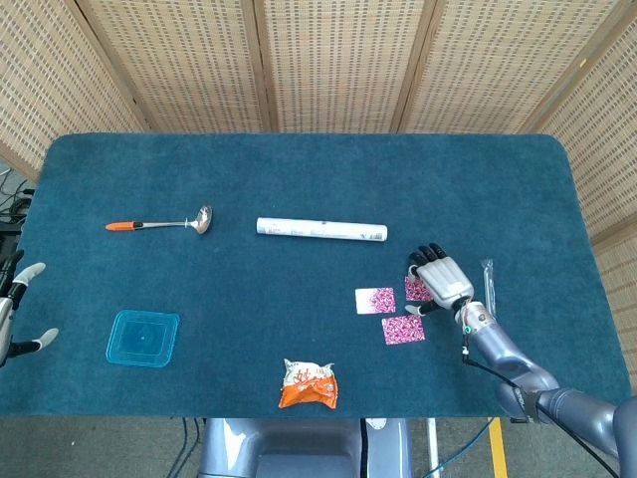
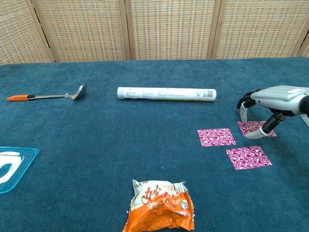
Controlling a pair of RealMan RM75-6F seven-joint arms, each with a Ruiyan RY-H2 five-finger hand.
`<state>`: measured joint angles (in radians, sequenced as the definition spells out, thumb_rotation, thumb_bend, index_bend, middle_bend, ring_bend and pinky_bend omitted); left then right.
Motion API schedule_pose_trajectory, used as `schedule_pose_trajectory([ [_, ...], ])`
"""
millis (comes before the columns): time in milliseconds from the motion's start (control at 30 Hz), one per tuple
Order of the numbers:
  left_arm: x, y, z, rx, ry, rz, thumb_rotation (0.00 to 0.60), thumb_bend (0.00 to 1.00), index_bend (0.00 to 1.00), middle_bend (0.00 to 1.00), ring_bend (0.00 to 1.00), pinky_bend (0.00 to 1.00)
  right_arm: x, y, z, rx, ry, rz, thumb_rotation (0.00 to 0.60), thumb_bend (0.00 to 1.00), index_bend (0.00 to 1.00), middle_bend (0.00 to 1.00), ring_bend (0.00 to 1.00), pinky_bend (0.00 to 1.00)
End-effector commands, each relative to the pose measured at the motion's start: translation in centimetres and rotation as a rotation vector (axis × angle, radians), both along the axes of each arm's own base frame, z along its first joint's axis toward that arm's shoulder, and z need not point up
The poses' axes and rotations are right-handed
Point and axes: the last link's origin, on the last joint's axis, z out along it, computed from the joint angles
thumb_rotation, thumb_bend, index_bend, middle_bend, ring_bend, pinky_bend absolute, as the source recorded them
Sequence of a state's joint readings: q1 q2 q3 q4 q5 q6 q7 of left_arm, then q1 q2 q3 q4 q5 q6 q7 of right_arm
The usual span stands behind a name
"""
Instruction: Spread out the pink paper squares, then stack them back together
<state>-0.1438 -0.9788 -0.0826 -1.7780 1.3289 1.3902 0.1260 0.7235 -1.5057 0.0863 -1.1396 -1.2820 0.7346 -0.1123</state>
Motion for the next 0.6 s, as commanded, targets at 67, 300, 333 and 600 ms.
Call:
schedule_pose_trajectory([
  [67, -0.2, 0.0, 0.1, 0.002, -0.001, 0.004, 0.594, 0.12, 0.15, 0.00, 0.00, 0.00, 1.2, -0.1, -0.5, -0.001, -0.019, 0.011, 0.361, 0.26, 0.37, 0.17, 0.00, 0.00],
  [300, -0.5, 0.1, 0.1, -0.002, -0.006, 0.006, 0.596, 0.12, 0.15, 0.00, 0.00, 0.00, 2.2, 0.4, -1.2, 0.004, -0.026, 0.022, 0.362, 0.26, 0.37, 0.17, 0.00, 0.00],
  [333, -0.5, 0.1, 0.1, -0.002, -0.006, 0.006, 0.596, 0.12, 0.15, 0.00, 0.00, 0.00, 2.3, 0.5, -1.3, 0.004, -0.027, 0.024, 0.361, 0.26, 0.37, 0.17, 0.00, 0.00],
  [600, -0.8, -0.1, 0.3, 0.001, -0.010, 0.009, 0.595, 0.12, 0.15, 0.00, 0.00, 0.00, 2.8, 1.0, -2.0, -0.003, -0.022, 0.038, 0.361, 0.26, 0.37, 0.17, 0.00, 0.00],
])
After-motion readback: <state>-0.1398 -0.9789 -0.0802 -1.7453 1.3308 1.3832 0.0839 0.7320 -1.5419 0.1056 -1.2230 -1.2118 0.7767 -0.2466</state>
